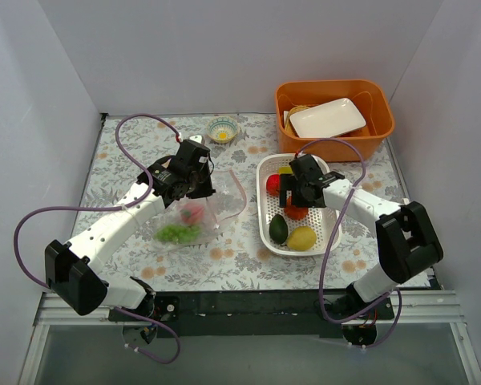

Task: Place the food in the zip-top bag and seal the zipper
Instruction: Pick up the fake fruit from the bin.

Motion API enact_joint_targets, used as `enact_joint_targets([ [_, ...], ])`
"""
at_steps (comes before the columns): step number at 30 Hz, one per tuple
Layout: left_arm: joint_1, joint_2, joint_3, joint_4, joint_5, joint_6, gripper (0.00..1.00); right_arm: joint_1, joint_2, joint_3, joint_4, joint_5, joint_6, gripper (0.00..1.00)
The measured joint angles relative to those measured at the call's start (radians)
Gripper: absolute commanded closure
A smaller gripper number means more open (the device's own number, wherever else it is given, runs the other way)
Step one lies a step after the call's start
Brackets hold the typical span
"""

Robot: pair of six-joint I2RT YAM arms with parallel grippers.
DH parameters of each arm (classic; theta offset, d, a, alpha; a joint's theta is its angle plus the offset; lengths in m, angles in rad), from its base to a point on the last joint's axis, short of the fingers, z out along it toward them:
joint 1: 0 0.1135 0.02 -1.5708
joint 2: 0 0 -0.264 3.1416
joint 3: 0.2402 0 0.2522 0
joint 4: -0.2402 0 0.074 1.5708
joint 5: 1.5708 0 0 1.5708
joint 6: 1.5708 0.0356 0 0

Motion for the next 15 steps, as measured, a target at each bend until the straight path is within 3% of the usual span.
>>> enact_joint_targets([
  [7, 0.000, 0.000, 0.000, -0.003, 0.000, 0.000, 1.00, -0.012, 0.034, 0.002, 0.003, -0.019, 0.008, 0.02],
  [15, 0.000, 0.000, 0.000, -0.006, -0.003, 0.000, 1.00, -0.017, 0.051, 0.031, -0.001, -0.026, 0.024, 0.11],
])
